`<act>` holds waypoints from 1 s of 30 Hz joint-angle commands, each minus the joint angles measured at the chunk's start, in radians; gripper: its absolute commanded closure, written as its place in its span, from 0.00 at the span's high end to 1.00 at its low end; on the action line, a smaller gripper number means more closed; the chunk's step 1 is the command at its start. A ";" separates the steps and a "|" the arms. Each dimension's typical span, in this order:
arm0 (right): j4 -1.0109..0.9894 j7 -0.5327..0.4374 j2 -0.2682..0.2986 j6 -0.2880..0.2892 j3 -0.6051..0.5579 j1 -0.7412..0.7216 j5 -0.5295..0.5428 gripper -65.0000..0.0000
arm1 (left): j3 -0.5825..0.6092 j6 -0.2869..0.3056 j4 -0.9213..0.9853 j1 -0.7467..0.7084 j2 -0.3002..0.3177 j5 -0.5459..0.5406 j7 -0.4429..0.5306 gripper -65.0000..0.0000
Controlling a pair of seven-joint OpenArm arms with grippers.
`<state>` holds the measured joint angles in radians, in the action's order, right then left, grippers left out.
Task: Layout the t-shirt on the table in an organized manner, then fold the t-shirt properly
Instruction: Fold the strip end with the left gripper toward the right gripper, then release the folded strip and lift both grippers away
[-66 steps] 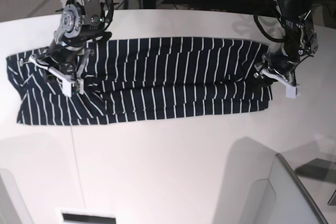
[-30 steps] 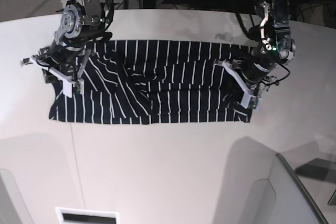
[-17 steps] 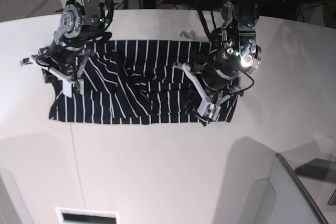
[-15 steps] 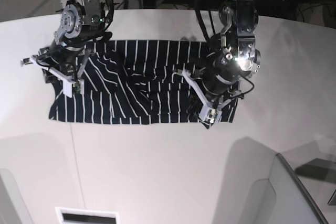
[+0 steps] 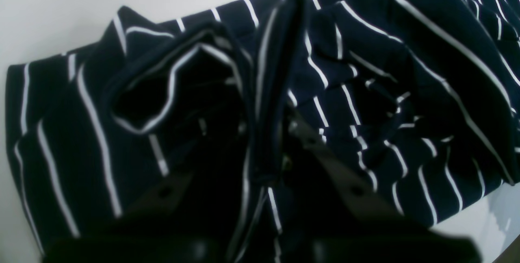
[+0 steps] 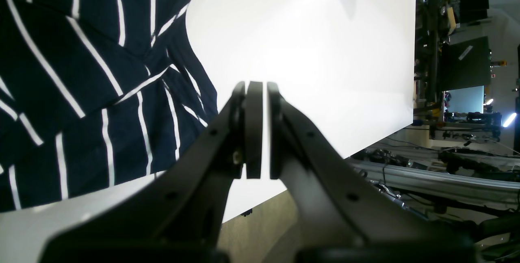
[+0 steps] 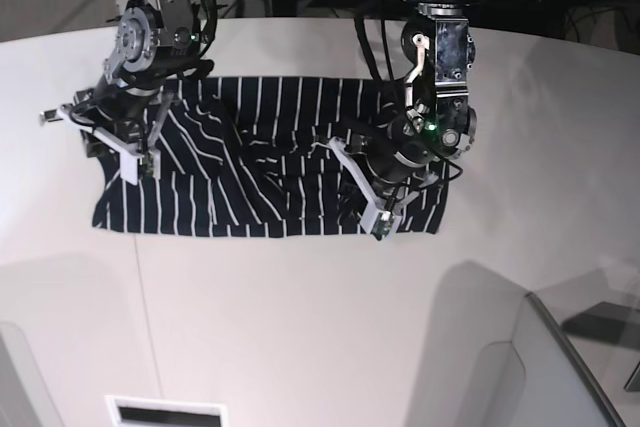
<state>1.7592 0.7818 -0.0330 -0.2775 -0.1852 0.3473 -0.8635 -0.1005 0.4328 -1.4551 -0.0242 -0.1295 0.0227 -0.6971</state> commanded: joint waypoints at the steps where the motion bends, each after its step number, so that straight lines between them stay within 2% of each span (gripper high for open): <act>1: 0.015 -0.015 0.002 -0.012 -0.001 -0.004 -0.020 0.02 | 0.026 0.002 -0.006 0.017 -0.006 -0.014 0.020 0.00; 5: 0.015 -0.015 0.002 -0.012 -0.001 -0.006 -0.020 0.02 | 0.080 -0.001 0.001 0.017 -0.006 -0.016 0.020 0.00; 9: 0.015 -0.015 0.002 -0.012 -0.001 -0.007 -0.020 0.02 | 0.084 -0.065 0.001 0.017 -0.015 -0.016 0.020 0.00; 17: 0.015 -0.015 0.002 -0.012 -0.001 -0.007 -0.020 0.02 | 0.144 -0.067 0.003 0.019 -0.015 -0.016 0.021 0.00; 29: 0.015 -0.015 0.002 -0.012 0.000 -0.007 -0.020 0.02 | 0.152 -0.067 0.003 0.017 -0.015 -0.016 0.018 0.00; 30: 0.015 -0.015 0.002 -0.012 0.000 -0.007 -0.020 0.02 | 0.153 -0.067 0.001 0.016 -0.015 -0.016 0.018 0.03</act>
<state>1.7592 0.7815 -0.0326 -0.2775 -0.1852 0.3466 -0.8639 0.0475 0.3653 -1.4376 -0.0200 -0.1360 0.0219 -0.6998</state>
